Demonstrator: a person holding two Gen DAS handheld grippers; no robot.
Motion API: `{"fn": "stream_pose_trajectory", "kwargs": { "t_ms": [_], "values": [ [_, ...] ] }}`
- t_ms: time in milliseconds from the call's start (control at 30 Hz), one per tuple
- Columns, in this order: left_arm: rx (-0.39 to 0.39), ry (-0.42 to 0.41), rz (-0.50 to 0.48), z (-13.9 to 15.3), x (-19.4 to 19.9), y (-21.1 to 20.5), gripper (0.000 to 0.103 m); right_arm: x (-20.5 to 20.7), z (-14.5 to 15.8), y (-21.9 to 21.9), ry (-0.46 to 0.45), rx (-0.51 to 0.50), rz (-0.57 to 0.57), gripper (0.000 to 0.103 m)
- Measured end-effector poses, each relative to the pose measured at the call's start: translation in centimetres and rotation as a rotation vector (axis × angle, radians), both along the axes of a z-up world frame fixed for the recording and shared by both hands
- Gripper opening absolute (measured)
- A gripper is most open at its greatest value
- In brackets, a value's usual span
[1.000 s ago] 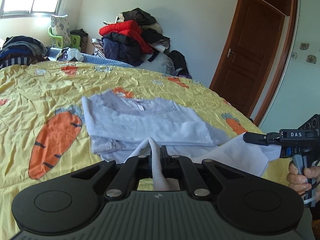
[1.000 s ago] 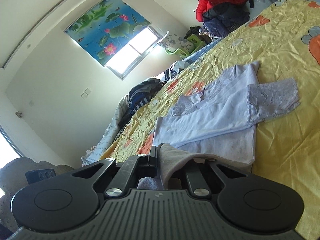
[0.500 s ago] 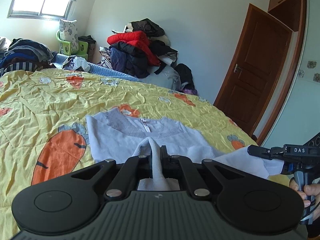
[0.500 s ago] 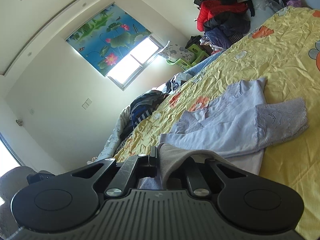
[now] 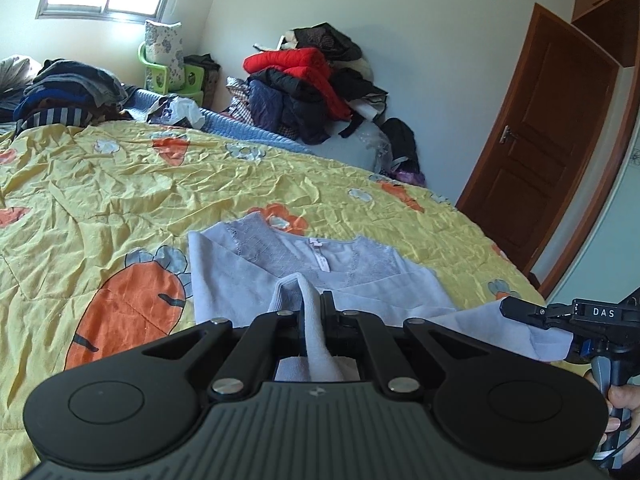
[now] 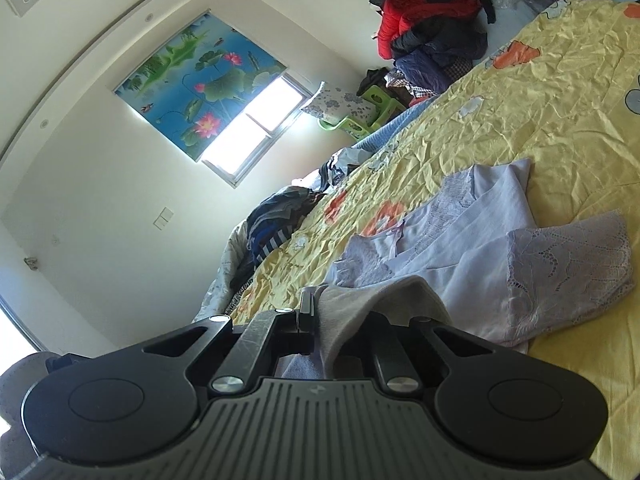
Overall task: Fold small clothes
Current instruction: 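Lift the hem with both grippers and carry it toward the collar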
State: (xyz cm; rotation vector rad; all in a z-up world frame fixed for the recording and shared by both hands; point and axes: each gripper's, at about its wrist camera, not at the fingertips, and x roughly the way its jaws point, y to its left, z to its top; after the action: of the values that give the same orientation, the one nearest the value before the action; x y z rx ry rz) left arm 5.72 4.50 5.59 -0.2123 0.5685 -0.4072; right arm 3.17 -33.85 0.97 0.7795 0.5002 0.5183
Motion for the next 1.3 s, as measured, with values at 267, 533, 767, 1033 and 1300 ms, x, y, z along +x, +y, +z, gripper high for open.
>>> {"fn": "stream_pose_trajectory", "kwargs": {
  "t_ms": [267,533,767,1033,1300],
  "values": [
    [0.030,0.053,0.030,-1.0,2.5,-0.7,0.002,2.3,-1.2,0.2,0.043,0.001,-0.016,0.011],
    [0.040,0.063,0.039,-1.1,4.0,-0.8,0.002,4.1,-1.7,-0.1,0.067,0.003,-0.026,0.011],
    [0.028,0.073,0.055,-0.9,6.0,-1.0,0.002,6.2,-1.7,-0.4,0.084,0.011,-0.034,0.011],
    [0.039,0.102,0.070,-1.7,8.9,-1.8,0.002,9.1,-2.7,-0.6,0.126,0.032,-0.050,0.012],
    [0.012,0.182,0.080,-3.3,11.8,-1.7,0.002,11.4,-4.1,-0.6,0.181,0.044,-0.056,0.015]
  ]
}}
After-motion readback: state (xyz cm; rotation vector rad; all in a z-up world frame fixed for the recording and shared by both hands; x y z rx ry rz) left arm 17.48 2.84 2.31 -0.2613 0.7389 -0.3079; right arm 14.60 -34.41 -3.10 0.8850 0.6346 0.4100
